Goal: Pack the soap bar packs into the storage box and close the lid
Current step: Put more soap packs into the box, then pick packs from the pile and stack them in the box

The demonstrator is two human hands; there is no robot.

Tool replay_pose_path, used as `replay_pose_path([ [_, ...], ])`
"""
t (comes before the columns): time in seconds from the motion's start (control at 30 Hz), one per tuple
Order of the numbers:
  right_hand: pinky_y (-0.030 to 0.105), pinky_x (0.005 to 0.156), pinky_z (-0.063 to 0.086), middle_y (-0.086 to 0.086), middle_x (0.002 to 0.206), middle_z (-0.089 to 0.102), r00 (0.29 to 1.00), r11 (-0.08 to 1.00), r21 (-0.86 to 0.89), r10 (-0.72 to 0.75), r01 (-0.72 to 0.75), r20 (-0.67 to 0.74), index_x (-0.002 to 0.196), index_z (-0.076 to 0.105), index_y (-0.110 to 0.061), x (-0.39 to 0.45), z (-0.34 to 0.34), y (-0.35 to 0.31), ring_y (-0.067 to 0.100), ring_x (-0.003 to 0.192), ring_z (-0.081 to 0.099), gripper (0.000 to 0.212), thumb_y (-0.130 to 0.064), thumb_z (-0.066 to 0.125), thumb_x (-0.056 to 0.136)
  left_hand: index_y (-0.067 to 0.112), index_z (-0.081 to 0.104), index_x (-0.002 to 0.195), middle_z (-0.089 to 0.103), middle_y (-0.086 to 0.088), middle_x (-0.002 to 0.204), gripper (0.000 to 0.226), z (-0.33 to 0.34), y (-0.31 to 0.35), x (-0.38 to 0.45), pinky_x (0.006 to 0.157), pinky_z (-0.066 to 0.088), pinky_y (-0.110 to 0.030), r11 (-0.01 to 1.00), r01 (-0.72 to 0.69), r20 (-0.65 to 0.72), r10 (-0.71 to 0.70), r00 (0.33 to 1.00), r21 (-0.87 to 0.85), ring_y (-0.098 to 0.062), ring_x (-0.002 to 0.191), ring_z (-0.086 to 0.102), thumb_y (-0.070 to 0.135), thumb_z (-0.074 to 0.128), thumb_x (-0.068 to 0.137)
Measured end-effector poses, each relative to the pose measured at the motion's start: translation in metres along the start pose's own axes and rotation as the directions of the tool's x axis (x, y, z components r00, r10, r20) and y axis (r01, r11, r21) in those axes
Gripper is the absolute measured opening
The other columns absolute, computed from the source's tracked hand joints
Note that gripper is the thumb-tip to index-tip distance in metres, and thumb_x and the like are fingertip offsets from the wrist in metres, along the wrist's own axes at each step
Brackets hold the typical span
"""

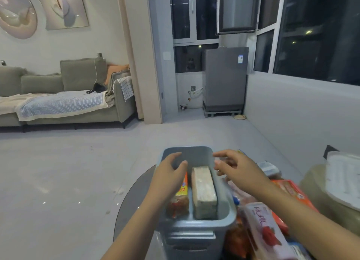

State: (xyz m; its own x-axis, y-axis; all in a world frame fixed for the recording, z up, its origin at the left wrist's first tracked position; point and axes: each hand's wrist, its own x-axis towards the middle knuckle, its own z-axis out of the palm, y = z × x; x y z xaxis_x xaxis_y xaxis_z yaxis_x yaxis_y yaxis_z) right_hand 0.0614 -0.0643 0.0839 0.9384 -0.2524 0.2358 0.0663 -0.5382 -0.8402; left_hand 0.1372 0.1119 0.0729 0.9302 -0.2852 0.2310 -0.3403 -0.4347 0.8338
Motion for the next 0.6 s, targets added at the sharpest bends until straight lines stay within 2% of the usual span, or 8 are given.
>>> replay_pose_path([
  [0.1, 0.031, 0.08, 0.053, -0.003, 0.091, 0.07, 0.999, 0.999, -0.031, 0.015, -0.016, -0.052, 0.104, 0.061, -0.036, -0.015, -0.019, 0.012, 0.011, 0.084, 0.066, 0.017, -0.029, 0.058, 0.088, 0.03, 0.055, 0.127, 0.062, 0.015, 0.117, 0.037, 0.026, 0.019, -0.006, 0.07, 0.04, -0.004, 0.997, -0.027, 0.043, 0.031, 0.999, -0.071, 0.017, 0.084, 0.055, 0.03, 0.051, 0.09],
  [0.17, 0.029, 0.079, 0.053, -0.004, 0.089, 0.07, 0.996, 0.999, -0.03, 0.027, -0.03, -0.09, 0.105, 0.062, -0.035, -0.025, -0.029, 0.023, 0.011, 0.084, 0.066, 0.019, -0.028, 0.058, 0.088, 0.03, 0.058, 0.122, 0.062, 0.019, 0.106, 0.033, 0.043, 0.033, -0.011, 0.063, 0.042, -0.001, 0.992, -0.037, 0.073, 0.046, 0.996, -0.119, 0.02, 0.072, 0.055, 0.027, 0.051, 0.09],
  [0.27, 0.03, 0.074, 0.054, -0.002, 0.082, 0.073, 0.987, 0.998, 0.011, 0.066, -0.065, -0.148, 0.1, 0.064, -0.035, -0.037, -0.045, 0.042, 0.013, 0.079, 0.068, 0.017, -0.026, 0.059, 0.087, 0.026, 0.062, 0.117, 0.063, 0.012, 0.116, 0.031, 0.071, 0.056, -0.019, 0.094, 0.044, -0.021, 0.981, -0.091, 0.098, 0.109, 0.989, -0.17, 0.0, 0.106, 0.058, 0.018, 0.052, 0.089],
  [0.3, 0.029, 0.073, 0.054, -0.002, 0.081, 0.073, 0.982, 0.997, 0.02, 0.08, -0.077, -0.171, 0.097, 0.065, -0.037, -0.04, -0.051, 0.05, 0.012, 0.078, 0.068, 0.017, -0.025, 0.06, 0.086, 0.024, 0.062, 0.117, 0.063, 0.012, 0.116, 0.031, 0.081, 0.063, -0.022, 0.098, 0.042, -0.023, 0.978, -0.101, 0.113, 0.123, 0.986, -0.185, -0.003, 0.111, 0.056, 0.016, 0.052, 0.089],
  [0.37, 0.029, 0.075, 0.054, -0.002, 0.084, 0.074, 0.972, 0.994, 0.045, 0.107, -0.099, -0.207, 0.09, 0.066, -0.036, -0.045, -0.062, 0.068, 0.01, 0.079, 0.068, 0.017, -0.021, 0.061, 0.086, 0.021, 0.062, 0.117, 0.063, 0.011, 0.116, 0.032, 0.101, 0.073, -0.025, 0.098, 0.042, -0.02, 0.969, -0.107, 0.155, 0.144, 0.977, -0.224, -0.003, 0.111, 0.057, 0.012, 0.052, 0.089],
  [0.47, 0.039, 0.086, 0.053, -0.004, 0.088, 0.074, 0.956, 0.985, 0.06, 0.171, -0.161, -0.24, 0.09, 0.069, -0.03, -0.05, -0.078, 0.095, 0.013, 0.087, 0.068, 0.014, -0.02, 0.061, 0.085, 0.021, 0.061, 0.118, 0.064, 0.01, 0.115, 0.034, 0.13, 0.078, -0.029, 0.091, 0.044, -0.012, 0.964, -0.086, 0.239, 0.148, 0.96, -0.25, 0.003, 0.104, 0.059, 0.011, 0.05, 0.088],
  [0.53, 0.032, 0.081, 0.053, -0.008, 0.087, 0.073, 0.941, 0.981, 0.026, 0.193, -0.193, -0.277, 0.084, 0.068, -0.034, -0.053, -0.085, 0.11, 0.01, 0.086, 0.068, 0.016, -0.02, 0.062, 0.085, 0.02, 0.059, 0.123, 0.063, 0.009, 0.118, 0.035, 0.148, 0.08, -0.03, 0.092, 0.044, -0.015, 0.976, -0.066, 0.305, 0.128, 0.944, -0.208, -0.001, 0.11, 0.057, 0.016, 0.051, 0.089],
  [0.6, 0.028, 0.072, 0.052, -0.01, 0.085, 0.072, 0.924, 0.97, -0.021, 0.222, -0.241, -0.311, 0.08, 0.066, -0.037, -0.055, -0.091, 0.122, 0.011, 0.081, 0.067, 0.018, -0.02, 0.063, 0.084, 0.018, 0.059, 0.124, 0.063, 0.01, 0.111, 0.036, 0.166, 0.079, -0.03, 0.087, 0.046, -0.015, 0.982, -0.02, 0.361, 0.089, 0.928, -0.19, -0.001, 0.104, 0.058, 0.017, 0.051, 0.089],
])
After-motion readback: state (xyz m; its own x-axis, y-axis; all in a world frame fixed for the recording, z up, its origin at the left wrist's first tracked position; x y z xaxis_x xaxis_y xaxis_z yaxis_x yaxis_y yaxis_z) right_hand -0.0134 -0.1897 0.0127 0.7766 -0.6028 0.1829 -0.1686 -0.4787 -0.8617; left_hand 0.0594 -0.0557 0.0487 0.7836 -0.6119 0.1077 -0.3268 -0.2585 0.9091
